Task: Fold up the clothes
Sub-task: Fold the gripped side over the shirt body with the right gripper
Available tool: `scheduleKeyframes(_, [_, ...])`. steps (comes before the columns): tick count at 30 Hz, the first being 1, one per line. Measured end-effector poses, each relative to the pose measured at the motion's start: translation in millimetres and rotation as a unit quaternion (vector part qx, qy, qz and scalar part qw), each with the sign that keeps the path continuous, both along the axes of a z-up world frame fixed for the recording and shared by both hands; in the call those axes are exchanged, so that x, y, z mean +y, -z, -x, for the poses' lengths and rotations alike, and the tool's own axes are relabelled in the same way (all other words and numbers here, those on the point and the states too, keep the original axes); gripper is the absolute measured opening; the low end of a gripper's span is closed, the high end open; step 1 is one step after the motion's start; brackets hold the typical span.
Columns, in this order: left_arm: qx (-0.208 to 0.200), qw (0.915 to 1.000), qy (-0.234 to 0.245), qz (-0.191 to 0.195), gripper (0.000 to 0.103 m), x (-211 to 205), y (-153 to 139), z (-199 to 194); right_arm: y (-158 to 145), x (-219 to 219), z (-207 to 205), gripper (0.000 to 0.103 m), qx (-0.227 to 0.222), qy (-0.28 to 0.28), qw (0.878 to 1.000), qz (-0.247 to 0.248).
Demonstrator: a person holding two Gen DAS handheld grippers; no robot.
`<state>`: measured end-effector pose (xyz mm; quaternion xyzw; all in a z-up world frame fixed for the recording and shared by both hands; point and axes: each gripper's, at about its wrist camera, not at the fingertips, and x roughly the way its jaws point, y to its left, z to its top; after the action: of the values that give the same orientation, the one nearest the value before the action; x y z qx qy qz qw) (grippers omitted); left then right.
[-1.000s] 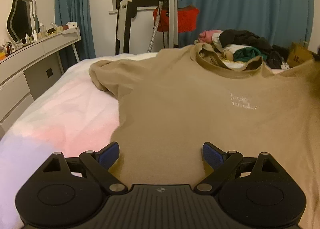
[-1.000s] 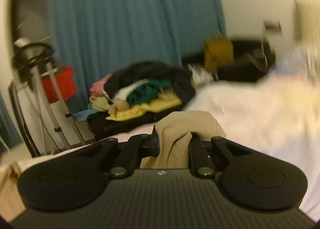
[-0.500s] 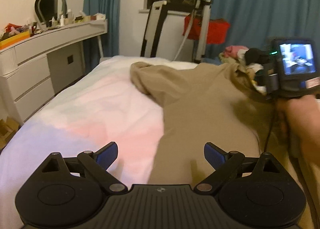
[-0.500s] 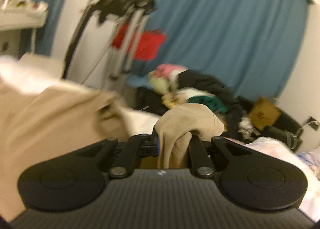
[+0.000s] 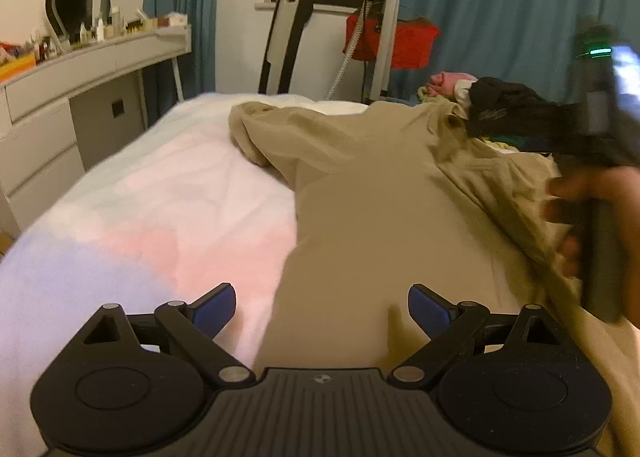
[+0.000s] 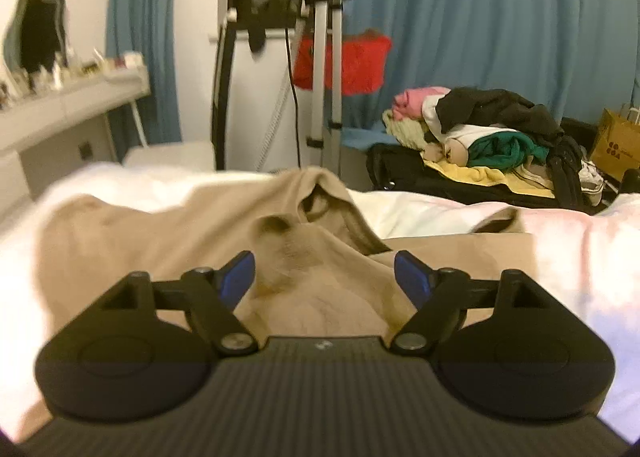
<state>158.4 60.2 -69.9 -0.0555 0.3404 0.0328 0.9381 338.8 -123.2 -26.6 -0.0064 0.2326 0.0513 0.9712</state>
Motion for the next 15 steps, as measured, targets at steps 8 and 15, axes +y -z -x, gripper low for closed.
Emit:
scheduleKeyframes(8, [0.013, 0.9982, 0.008, 0.057, 0.094, 3, -16, 41, -59, -59, 173, 0.078, -0.028, 0.011, 0.998, -0.051])
scheduleKeyframes(15, [0.029, 0.9918, 0.09, 0.087, 0.094, -19, -26, 91, -54, -142, 331, 0.078, -0.029, 0.085, 0.984, -0.151])
